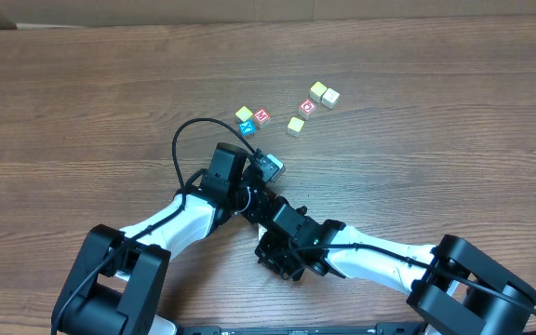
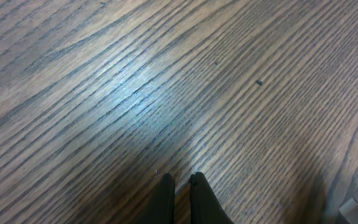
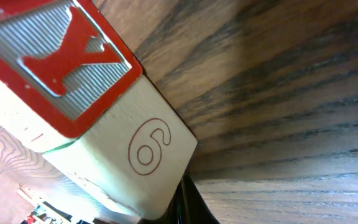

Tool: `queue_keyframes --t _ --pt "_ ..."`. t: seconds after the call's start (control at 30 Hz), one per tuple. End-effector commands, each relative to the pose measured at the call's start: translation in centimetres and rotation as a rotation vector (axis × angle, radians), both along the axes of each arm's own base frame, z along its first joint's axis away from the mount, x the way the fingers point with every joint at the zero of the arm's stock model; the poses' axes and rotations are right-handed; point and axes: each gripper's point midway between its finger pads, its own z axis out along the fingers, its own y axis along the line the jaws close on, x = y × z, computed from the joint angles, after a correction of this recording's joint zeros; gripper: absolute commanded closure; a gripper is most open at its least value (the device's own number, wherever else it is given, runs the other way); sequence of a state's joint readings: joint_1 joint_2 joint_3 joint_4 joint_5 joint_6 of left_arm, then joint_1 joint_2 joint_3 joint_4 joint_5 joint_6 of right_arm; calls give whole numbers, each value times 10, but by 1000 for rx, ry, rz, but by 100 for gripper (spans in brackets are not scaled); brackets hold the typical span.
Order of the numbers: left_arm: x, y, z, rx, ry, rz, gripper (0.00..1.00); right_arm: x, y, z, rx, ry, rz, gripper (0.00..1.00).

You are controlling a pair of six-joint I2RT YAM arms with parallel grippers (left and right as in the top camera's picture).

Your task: Flip 5 blocks

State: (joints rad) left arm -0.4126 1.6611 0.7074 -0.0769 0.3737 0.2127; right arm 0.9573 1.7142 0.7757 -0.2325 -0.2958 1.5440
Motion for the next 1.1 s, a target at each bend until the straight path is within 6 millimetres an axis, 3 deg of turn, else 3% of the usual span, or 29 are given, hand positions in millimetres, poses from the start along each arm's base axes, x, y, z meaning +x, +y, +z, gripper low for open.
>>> queue_keyframes --t 0.0,1.07 --pt "-18 1 -18 27 67 -10 96 19 -6 -5 -43 -63 -53 96" --pt "-13 2 -20 35 52 -1 96 11 -14 -9 -77 -27 -46 96"
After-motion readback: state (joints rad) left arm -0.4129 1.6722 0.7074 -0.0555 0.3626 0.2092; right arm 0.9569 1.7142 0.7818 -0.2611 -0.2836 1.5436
